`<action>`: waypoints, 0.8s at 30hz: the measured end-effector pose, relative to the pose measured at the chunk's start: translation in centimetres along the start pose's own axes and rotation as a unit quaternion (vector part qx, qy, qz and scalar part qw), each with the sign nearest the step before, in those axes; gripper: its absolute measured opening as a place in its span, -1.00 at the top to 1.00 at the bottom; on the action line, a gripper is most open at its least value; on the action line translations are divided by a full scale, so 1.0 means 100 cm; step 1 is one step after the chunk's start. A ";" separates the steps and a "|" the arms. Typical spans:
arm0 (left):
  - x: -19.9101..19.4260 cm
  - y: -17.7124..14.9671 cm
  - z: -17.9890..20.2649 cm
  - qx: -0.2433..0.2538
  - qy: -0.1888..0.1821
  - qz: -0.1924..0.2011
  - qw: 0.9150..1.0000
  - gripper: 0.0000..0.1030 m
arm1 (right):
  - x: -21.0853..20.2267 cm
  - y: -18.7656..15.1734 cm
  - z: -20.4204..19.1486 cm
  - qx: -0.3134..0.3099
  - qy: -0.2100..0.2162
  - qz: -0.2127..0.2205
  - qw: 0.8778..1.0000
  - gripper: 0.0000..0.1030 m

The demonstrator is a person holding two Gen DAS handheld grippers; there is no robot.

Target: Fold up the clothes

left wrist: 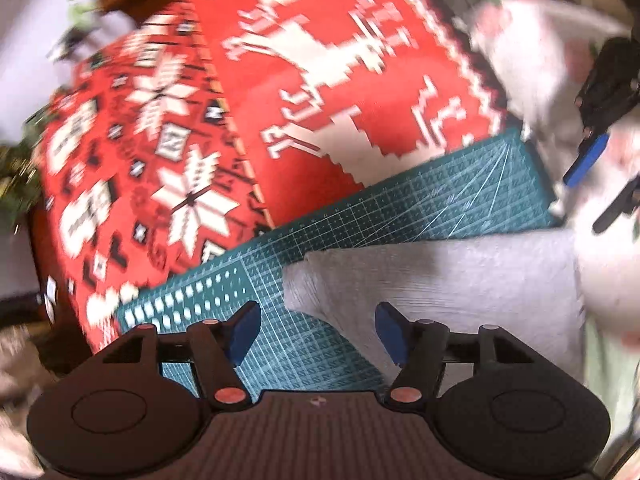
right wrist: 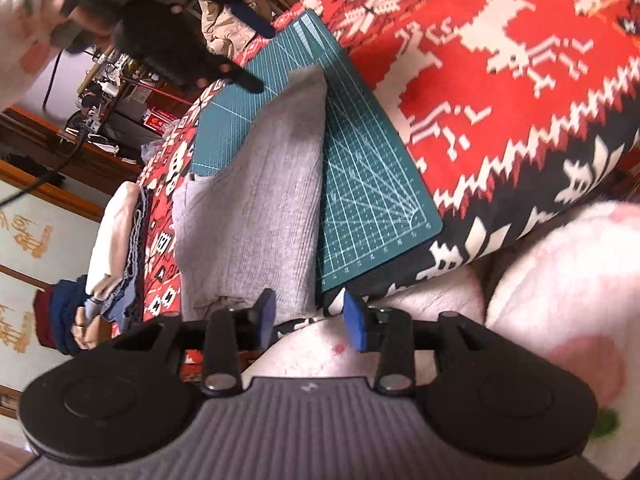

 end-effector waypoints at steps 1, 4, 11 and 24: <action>-0.005 -0.006 0.000 -0.029 0.005 0.018 0.999 -0.24 | -0.004 0.002 -0.004 -0.009 -0.004 0.005 1.000 -0.02; -0.023 -0.028 -0.001 -0.123 0.029 0.068 0.990 -0.40 | -0.018 0.007 -0.016 -0.036 -0.015 0.022 0.999 -0.32; -0.060 -0.128 0.015 -0.328 0.027 0.170 0.929 -0.41 | -0.036 0.014 -0.062 -0.117 -0.038 0.046 0.991 -0.53; 0.008 -0.270 0.088 -0.581 -0.083 0.238 0.774 0.06 | 0.051 -0.059 -0.159 -0.286 -0.092 0.010 0.954 -0.29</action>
Point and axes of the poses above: each gripper's, at about its wrist camera, not at the fingertips, and x roughly the way its jaws point, z to its right, y to its top, the point moved 8 cm from there along x, roughly the way its jaws point, and after that the axes turned 10 degrees about x, right-handed, at the moved point
